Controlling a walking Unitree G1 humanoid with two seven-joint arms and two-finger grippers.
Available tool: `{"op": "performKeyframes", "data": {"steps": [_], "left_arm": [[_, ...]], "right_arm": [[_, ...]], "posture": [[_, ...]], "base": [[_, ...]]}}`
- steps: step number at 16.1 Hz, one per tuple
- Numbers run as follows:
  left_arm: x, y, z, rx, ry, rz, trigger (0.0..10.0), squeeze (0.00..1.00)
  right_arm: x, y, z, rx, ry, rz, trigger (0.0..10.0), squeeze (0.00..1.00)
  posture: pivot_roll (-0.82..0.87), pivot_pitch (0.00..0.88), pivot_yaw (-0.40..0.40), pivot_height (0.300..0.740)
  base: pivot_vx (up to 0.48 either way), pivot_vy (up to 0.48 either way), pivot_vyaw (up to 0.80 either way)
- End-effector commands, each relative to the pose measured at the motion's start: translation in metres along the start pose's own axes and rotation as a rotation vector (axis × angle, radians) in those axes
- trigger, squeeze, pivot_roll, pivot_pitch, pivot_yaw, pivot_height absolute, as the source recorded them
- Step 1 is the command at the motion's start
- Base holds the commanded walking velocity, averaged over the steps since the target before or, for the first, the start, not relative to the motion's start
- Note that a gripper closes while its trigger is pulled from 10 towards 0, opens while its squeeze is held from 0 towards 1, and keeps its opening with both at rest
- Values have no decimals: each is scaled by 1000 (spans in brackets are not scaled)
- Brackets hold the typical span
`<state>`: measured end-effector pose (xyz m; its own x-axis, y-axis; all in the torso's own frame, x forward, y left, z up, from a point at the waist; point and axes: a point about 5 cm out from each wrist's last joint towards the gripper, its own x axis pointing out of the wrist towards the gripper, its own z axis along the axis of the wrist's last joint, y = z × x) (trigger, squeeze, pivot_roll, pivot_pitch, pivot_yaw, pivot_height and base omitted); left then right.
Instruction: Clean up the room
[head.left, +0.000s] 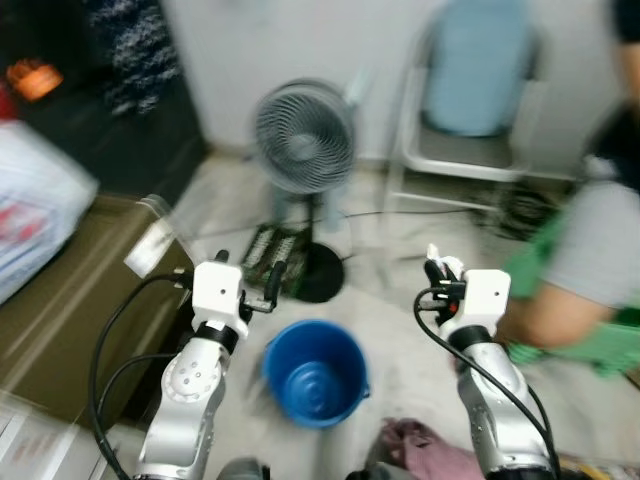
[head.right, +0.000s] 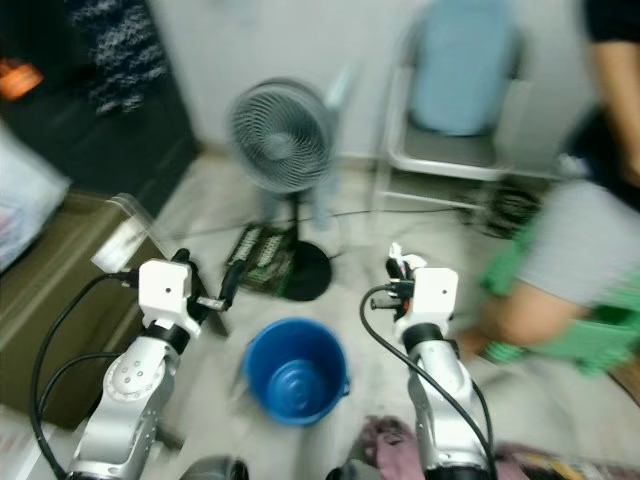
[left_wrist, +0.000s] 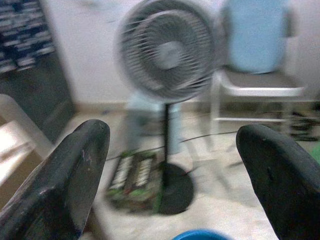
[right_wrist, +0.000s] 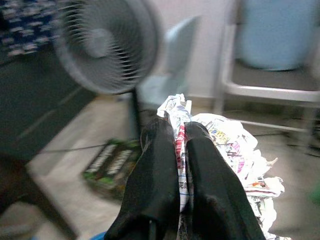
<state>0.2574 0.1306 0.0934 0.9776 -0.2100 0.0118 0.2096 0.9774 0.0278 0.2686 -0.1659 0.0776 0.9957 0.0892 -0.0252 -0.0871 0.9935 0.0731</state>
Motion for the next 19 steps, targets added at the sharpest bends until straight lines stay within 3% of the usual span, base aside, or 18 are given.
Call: {"op": "performKeyframes", "data": {"steps": [1,5,10,15,19], "left_arm": [[-3,6,0,14,5,19,10000,0],[-6,9,-1,27,12,19,10000,0],[-18,28,-3,106,45,-46,10000,0],[-22,29,-1,115,47,-77,10000,0],[-36,24,6,159,46,-193,10000,0]], "right_arm": [[1,5,0,7,-2,14,10000,0],[1,7,-1,14,-2,16,10000,0],[2,5,-9,17,39,-41,10000,0],[1,7,-12,26,46,-44,10000,0],[11,16,-22,33,107,-42,10000,0]], "posture": [[18,101,12,740],[26,106,15,740],[44,119,27,740],[54,129,35,740],[102,165,55,740]], "base": [[0,0,800],[0,0,283],[0,0,0],[0,0,0],[0,0,0]]}}
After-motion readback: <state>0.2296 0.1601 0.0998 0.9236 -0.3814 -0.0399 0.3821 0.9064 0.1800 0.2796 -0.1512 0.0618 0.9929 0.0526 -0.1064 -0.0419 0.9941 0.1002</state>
